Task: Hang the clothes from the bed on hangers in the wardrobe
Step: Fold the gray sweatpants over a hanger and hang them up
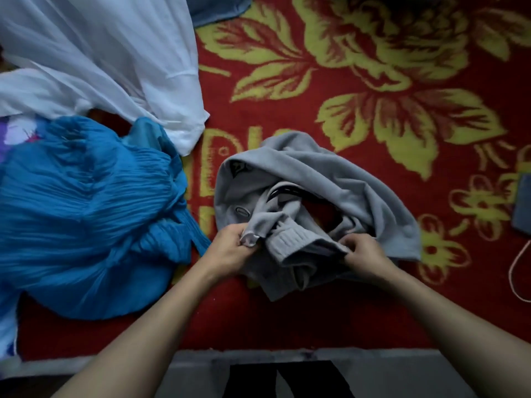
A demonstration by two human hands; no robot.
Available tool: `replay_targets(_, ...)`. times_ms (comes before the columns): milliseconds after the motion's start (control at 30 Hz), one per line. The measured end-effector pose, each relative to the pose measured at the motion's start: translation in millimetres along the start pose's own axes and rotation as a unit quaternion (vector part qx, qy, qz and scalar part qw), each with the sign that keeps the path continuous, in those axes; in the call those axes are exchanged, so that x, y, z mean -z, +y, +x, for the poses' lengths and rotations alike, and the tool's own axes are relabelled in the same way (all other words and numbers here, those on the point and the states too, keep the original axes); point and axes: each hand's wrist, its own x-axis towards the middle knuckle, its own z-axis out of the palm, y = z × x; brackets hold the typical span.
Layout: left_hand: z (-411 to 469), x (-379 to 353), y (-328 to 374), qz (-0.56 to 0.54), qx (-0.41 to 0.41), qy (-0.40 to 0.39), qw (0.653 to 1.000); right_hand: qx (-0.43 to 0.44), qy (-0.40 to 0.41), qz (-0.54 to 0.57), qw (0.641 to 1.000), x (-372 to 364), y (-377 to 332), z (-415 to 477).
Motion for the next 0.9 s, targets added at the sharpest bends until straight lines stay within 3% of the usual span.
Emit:
replay_targets(133,-56,13,57,-0.109,-0.008,-0.013,0.994,0.019,0.164,0.063,0.984,1,-13,-29)
replay_targets(233,-101,30,111,-0.145,-0.042,0.008,0.988,0.013,0.202,0.169,0.964,-1,-26,-59)
replay_targets(333,-156,51,159,-0.171,-0.084,0.042,0.981,0.015,0.213,0.205,0.955,-4,-34,-98)
replay_targets(400,-195,59,185,-0.178,-0.115,0.057,0.976,0.015,0.178,0.186,0.966,-9,-36,-121)
replay_targets(500,-256,66,201,-0.169,-0.148,0.074,0.972,-0.008,0.027,0.123,0.992,-21,-41,-162)
replay_targets(633,-336,81,181,-0.113,-0.157,0.149,0.970,0.002,-0.098,0.104,0.990,-23,-38,-259)
replay_targets(800,-426,101,135,0.025,-0.105,0.267,0.958,0.067,-0.007,0.122,0.990,27,-50,-397)
replay_targets(900,-468,95,136,0.178,-0.124,0.338,0.916,0.119,0.018,0.134,0.984,62,-75,-477)
